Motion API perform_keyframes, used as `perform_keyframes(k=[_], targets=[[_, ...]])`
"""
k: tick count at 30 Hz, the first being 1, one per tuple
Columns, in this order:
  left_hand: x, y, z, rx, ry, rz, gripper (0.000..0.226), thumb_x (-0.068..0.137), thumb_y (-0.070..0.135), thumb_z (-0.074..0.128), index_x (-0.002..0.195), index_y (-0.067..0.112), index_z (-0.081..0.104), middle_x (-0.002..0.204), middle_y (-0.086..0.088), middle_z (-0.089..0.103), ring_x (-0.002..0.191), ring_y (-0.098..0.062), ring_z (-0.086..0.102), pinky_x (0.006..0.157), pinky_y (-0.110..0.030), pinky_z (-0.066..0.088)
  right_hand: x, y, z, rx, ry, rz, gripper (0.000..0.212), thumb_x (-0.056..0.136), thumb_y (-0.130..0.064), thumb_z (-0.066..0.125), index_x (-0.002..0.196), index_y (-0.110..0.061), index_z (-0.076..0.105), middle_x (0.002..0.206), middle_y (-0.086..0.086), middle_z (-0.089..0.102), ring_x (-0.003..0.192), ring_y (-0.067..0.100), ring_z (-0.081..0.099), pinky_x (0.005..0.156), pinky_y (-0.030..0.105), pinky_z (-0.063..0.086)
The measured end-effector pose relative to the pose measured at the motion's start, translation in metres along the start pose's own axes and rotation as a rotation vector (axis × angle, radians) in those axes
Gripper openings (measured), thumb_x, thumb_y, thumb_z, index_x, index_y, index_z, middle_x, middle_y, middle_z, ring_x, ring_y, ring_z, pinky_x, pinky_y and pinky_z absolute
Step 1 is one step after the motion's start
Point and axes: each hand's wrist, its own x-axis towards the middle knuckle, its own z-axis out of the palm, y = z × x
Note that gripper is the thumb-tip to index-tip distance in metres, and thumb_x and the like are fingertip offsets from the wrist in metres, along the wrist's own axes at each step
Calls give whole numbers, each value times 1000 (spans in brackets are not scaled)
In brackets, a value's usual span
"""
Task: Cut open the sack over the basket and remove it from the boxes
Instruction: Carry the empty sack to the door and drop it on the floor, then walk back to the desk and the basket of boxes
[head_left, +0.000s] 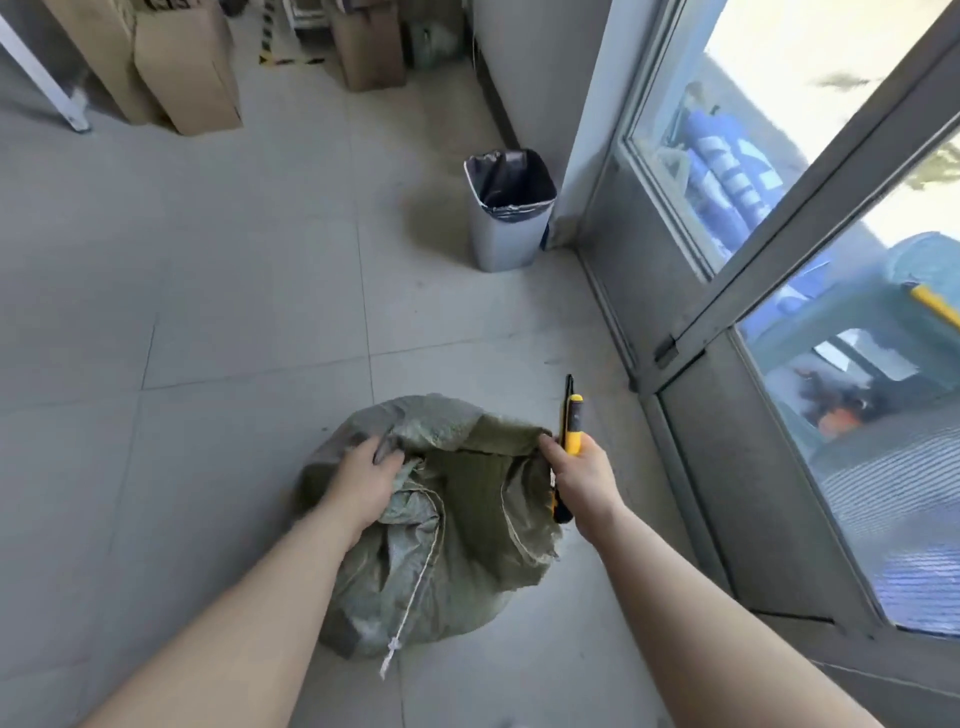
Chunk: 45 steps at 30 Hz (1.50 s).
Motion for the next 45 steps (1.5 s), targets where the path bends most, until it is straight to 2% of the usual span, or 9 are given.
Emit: perform_keyframes(k=[3, 5, 8, 15, 21, 27, 35, 39, 45], targets=[[26, -43, 25, 94, -56, 8, 41, 94, 20, 56, 133, 9, 50, 131, -6, 56, 120, -23, 52, 96, -28, 38, 22, 47, 17, -29, -31, 61, 15, 92, -22, 59, 84, -12, 52, 70, 5, 51, 61, 17, 47, 52, 24, 37], [40, -69, 40, 239, -153, -12, 62, 92, 29, 58, 146, 8, 35, 154, -7, 32, 142, -23, 31, 115, -31, 24, 32, 74, 29, -29, -65, 106, 12, 91, -22, 60, 88, -10, 58, 77, 8, 57, 67, 18, 50, 59, 29, 40], [53, -97, 57, 365, -268, -81, 71, 92, 36, 56, 151, 13, 23, 162, -7, 5, 149, -20, 9, 118, -29, 9, 45, 106, 43, -44, -114, 156, 17, 91, -23, 60, 89, -6, 62, 75, 9, 59, 64, 18, 50, 61, 29, 41], [78, -129, 71, 412, -142, -49, 54, 94, 26, 56, 143, 10, 40, 148, -7, 37, 131, -24, 42, 108, -29, 30, 69, 139, 69, -105, -157, 177, 11, 91, -24, 58, 84, -16, 56, 67, 1, 47, 61, 16, 42, 60, 30, 34], [75, -122, 72, 420, -26, -76, 50, 93, 32, 55, 140, 17, 44, 138, -8, 51, 121, -26, 52, 92, -30, 39, 67, 135, 71, -88, -191, 195, 29, 93, -23, 58, 112, -2, 61, 84, 16, 59, 78, 30, 55, 68, 35, 46], [41, -52, 61, 269, -38, -48, 40, 94, 23, 55, 132, 11, 52, 135, -7, 57, 122, -22, 55, 101, -30, 40, 38, 74, 28, -74, -155, 154, 11, 92, -19, 55, 89, -10, 59, 69, 2, 46, 57, 14, 38, 53, 27, 33], [-34, 106, 38, 130, -67, 89, 26, 92, 19, 56, 114, 8, 64, 109, -9, 68, 99, -22, 63, 92, -31, 47, -35, -45, -75, 51, -13, 74, 4, 83, -23, 61, 80, -20, 63, 75, 0, 63, 72, 17, 58, 69, 33, 43], [-81, 180, 45, 68, -170, 194, 9, 91, 18, 56, 97, 19, 63, 90, -3, 69, 95, -30, 67, 94, -44, 51, -95, -95, -133, 203, 122, 46, 4, 90, -11, 58, 88, -12, 60, 74, 7, 64, 67, 20, 61, 62, 27, 46], [-184, 264, 73, 84, -463, 378, 16, 93, 17, 51, 103, 13, 63, 86, -4, 67, 82, -24, 63, 74, -32, 48, -222, -118, -213, 337, 425, 24, 14, 89, -10, 58, 75, -13, 59, 58, 3, 49, 48, 15, 43, 51, 27, 39]])
